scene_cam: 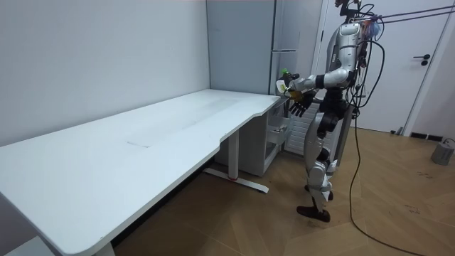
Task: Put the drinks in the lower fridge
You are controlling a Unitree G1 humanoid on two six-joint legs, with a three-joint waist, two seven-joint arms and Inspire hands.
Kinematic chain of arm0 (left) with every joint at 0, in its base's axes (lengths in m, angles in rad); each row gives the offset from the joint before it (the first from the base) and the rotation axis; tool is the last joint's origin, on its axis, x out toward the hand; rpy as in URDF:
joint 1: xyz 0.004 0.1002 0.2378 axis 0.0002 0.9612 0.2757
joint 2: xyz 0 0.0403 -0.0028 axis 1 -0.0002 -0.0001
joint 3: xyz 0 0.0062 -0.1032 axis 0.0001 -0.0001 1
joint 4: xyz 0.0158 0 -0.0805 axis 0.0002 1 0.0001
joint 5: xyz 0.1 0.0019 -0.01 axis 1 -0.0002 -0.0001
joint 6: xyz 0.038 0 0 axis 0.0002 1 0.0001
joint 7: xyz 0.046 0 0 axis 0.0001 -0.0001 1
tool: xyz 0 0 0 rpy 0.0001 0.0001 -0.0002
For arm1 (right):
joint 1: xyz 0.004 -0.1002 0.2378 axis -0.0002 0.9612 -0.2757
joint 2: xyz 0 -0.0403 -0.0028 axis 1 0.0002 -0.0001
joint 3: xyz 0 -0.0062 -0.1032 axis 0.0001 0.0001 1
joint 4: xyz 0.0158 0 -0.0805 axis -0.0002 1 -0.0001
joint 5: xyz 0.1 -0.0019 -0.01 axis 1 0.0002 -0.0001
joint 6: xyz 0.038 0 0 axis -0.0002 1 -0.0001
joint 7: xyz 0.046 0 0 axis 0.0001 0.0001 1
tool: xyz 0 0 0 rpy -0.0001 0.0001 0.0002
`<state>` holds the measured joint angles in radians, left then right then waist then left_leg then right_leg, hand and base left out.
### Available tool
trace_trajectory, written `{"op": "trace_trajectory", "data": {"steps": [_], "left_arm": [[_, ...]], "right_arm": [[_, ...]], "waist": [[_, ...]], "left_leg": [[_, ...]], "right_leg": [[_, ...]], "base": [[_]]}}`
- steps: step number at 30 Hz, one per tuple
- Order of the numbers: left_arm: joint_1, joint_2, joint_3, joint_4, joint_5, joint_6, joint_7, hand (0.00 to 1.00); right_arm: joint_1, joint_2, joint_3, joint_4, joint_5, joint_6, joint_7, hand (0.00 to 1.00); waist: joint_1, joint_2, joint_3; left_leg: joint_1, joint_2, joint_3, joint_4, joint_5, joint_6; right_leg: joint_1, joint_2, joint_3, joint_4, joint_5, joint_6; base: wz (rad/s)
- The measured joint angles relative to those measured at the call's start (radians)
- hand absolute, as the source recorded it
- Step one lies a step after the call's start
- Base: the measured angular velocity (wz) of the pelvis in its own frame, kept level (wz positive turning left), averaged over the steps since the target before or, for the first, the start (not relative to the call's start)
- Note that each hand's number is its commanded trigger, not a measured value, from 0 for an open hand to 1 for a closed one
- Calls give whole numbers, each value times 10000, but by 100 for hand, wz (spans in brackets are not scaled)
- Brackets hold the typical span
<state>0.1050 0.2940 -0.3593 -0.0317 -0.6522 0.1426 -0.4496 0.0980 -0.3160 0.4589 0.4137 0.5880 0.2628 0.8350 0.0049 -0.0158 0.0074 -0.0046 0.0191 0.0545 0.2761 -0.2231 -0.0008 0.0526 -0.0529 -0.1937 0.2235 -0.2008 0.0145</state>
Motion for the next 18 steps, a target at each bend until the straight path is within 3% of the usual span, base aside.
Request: {"op": "trace_trajectory", "data": {"steps": [12,18], "left_arm": [[2,246,-430,2,-150,9,-43,100],[3,513,-899,43,-104,37,-74,100]], "right_arm": [[-2,-7,18,0,1230,-8,-191,0],[-12,-21,18,-32,1300,-11,-219,0]], "waist": [[-2,15,5],[2,142,22]], "left_leg": [[12,6,5,-8,-1,1],[19,-5,8,-41,-7,1]], "right_leg": [[-8,-19,-11,17,-2,3],[-20,2,-4,-6,1,-2]], "base": [[0],[0]]}}
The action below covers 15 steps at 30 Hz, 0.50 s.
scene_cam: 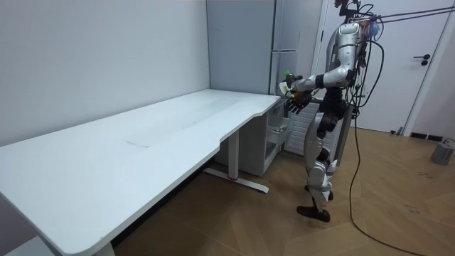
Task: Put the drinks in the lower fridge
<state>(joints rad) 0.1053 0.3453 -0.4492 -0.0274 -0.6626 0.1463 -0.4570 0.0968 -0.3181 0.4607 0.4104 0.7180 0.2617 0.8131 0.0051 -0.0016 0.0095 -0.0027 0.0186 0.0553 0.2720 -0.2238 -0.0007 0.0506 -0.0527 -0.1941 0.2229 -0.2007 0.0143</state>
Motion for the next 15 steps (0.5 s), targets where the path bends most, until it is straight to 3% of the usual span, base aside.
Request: {"op": "trace_trajectory", "data": {"steps": [4,7,8,9,10,15], "left_arm": [[0,230,-349,106,2,9,-73,100],[0,352,-466,149,2,27,-130,100],[0,378,-476,197,1,67,-176,100],[1,383,-485,205,1,81,-203,100],[0,416,-528,209,0,84,-275,100],[-2,484,-529,208,-24,73,-521,100]], "right_arm": [[-12,-65,102,-252,2,-9,-186,0],[-117,-112,248,-316,21,-15,-230,0],[-162,-123,299,-327,59,-15,-264,56],[-185,-122,308,-331,69,-15,-277,91],[-201,-124,315,-413,109,-15,-311,100],[-200,-356,550,-692,326,-13,-430,100]], "waist": [[-4,159,47],[0,190,37],[0,191,37],[8,190,37],[14,190,36],[34,189,32]], "left_leg": [[-15,11,-3,-3,0,-1],[-65,12,-2,8,2,-2],[-60,11,-1,18,2,-2],[-59,9,1,20,2,-2],[-59,3,-1,21,2,-1],[-47,-3,1,15,3,0]], "right_leg": [[-50,7,2,74,0,0],[-142,3,16,164,-1,0],[-130,2,18,172,0,0],[-128,2,21,172,0,0],[-132,-1,25,171,0,-1],[-147,1,48,170,1,-2]], "base": [[0],[0],[0],[0],[0],[0]]}}
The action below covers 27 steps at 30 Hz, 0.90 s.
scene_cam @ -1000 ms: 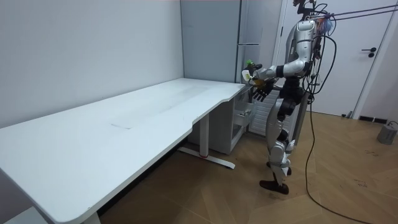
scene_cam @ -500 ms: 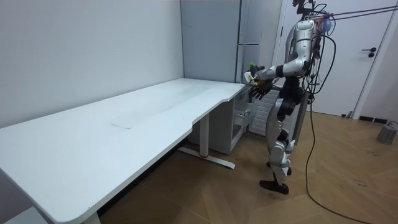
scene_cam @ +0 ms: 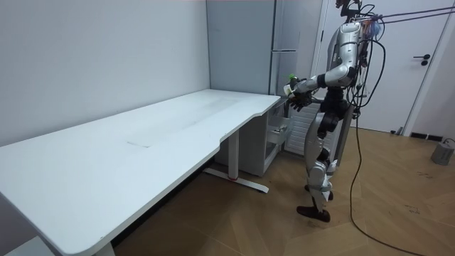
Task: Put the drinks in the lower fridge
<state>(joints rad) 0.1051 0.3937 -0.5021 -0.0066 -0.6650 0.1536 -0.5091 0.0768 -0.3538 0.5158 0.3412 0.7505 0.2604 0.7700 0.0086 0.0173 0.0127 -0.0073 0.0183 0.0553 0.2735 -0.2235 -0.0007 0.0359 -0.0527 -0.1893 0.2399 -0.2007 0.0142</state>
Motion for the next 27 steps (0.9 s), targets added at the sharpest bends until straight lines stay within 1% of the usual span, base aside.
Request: {"op": "trace_trajectory", "data": {"steps": [2,6,7,10,13,14,16,17,18,19,20,23,25,27], "left_arm": [[0,7,41,2,-18,1,-59,100],[-18,17,85,41,-145,7,-73,100],[-18,33,85,100,-301,17,-73,100],[-16,102,61,145,-549,47,-72,100],[-16,98,74,178,-745,72,-69,100],[-16,65,82,178,-735,73,-69,95],[-16,20,119,178,-671,77,-69,63],[-16,-27,155,178,-627,78,-69,56],[-16,-45,171,178,-603,78,-69,29],[-16,-77,204,177,-593,78,-68,3],[-17,-98,226,176,-592,78,-68,0],[-17,-205,306,173,-466,78,-69,0],[-18,-217,323,162,-440,78,-69,0],[-18,-219,328,146,-383,78,-69,0]], "right_arm": [[0,-45,64,-67,45,-42,-34,100],[-19,-119,212,-141,8,-261,-70,100],[-29,-165,329,-153,-30,-418,-69,100],[-39,-211,448,-152,-36,-516,-71,100],[-52,-236,517,-152,-36,-657,-106,100],[-53,-227,519,-153,-39,-665,-117,100],[-56,-213,517,-153,-39,-692,-124,100],[-57,-213,513,-152,-47,-744,-134,100],[-57,-213,510,-152,-55,-765,-140,100],[-56,-213,506,-152,-57,-817,-142,100],[-56,-212,502,-151,-80,-862,-146,100],[-56,-206,491,-151,-79,-932,-161,100],[-57,-207,483,-150,-79,-945,-162,100],[-56,-206,486,-149,-81,-944,-167,100]], "waist": [[24,-4,-2],[-11,-10,-6],[-11,-10,-6],[-27,-9,-6],[-38,-9,-6],[-41,-8,-7],[-38,-14,-12],[-38,-21,-16],[-37,-27,-20],[-38,-41,-28],[-54,-59,-39],[-48,-125,-76],[-47,-161,-95],[-46,-179,-95]], "left_leg": [[-3,1,-1,-3,0,0],[9,-2,1,-4,0,0],[9,-2,1,-4,0,0],[14,-1,-1,-1,0,0],[19,-1,-11,1,0,1],[17,-1,-8,1,0,1],[16,-2,-5,-13,0,0],[17,-1,-5,-13,1,1],[17,-1,-5,-12,1,1],[15,0,-5,-9,2,1],[15,1,-6,-4,2,1],[14,-2,-6,-4,2,1],[16,-2,-6,-4,2,1],[19,-2,-6,-4,2,1]], "right_leg": [[-1,5,8,-1,0,0],[4,1,4,-14,0,0],[3,1,4,-14,0,0],[5,-2,4,-14,0,0],[-9,-4,1,-12,0,0],[-21,-4,2,-14,0,0],[2,-1,7,-9,0,0],[8,1,10,-1,0,-1],[8,2,12,0,0,-1],[8,3,13,0,0,-1],[11,2,4,0,1,-1],[13,3,10,-8,0,-1],[19,3,11,-12,1,-1],[28,3,11,-13,1,-1]], "base": [[0],[0],[0],[0],[0],[0],[0],[0],[0],[0],[0],[0],[0],[0]]}}
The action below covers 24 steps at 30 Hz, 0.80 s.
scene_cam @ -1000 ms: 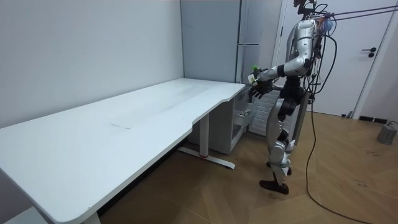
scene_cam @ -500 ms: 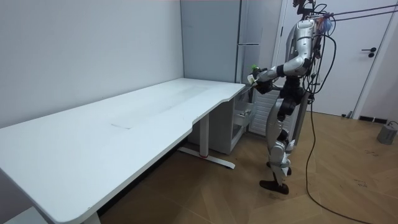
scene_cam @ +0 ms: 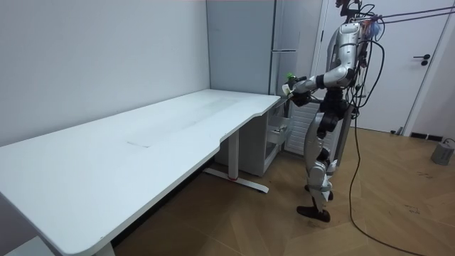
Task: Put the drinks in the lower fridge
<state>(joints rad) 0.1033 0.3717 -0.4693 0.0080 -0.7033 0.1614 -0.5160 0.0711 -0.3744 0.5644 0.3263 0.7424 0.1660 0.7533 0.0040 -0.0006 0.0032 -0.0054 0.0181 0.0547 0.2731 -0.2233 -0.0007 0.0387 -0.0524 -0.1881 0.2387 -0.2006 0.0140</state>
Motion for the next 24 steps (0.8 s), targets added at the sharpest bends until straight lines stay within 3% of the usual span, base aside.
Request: {"op": "trace_trajectory", "data": {"steps": [6,12,17,24], "left_arm": [[-44,-31,223,-92,229,0,3,0],[-270,-10,631,-732,383,0,66,0],[-268,339,1151,-1950,518,4,129,0],[-266,340,1940,-3365,1503,53,147,0]], "right_arm": [[0,75,5,-3,72,-55,-8,100],[-7,242,-146,-18,478,-467,207,100],[5,266,-374,-34,780,-360,913,100],[666,262,-1190,-30,664,27,980,100]], "waist": [[-8,11,7],[5,53,44],[17,164,104],[230,224,96]], "left_leg": [[62,10,4,-1,-1,-1],[169,13,0,-25,-4,-1],[168,16,4,-50,-3,0],[197,5,-6,-50,-3,0]], "right_leg": [[71,12,37,1,3,-5],[164,16,79,-18,4,-8],[144,15,81,-20,4,-7],[211,11,67,-59,6,-7]], "base": [[0],[0],[0],[0]]}}
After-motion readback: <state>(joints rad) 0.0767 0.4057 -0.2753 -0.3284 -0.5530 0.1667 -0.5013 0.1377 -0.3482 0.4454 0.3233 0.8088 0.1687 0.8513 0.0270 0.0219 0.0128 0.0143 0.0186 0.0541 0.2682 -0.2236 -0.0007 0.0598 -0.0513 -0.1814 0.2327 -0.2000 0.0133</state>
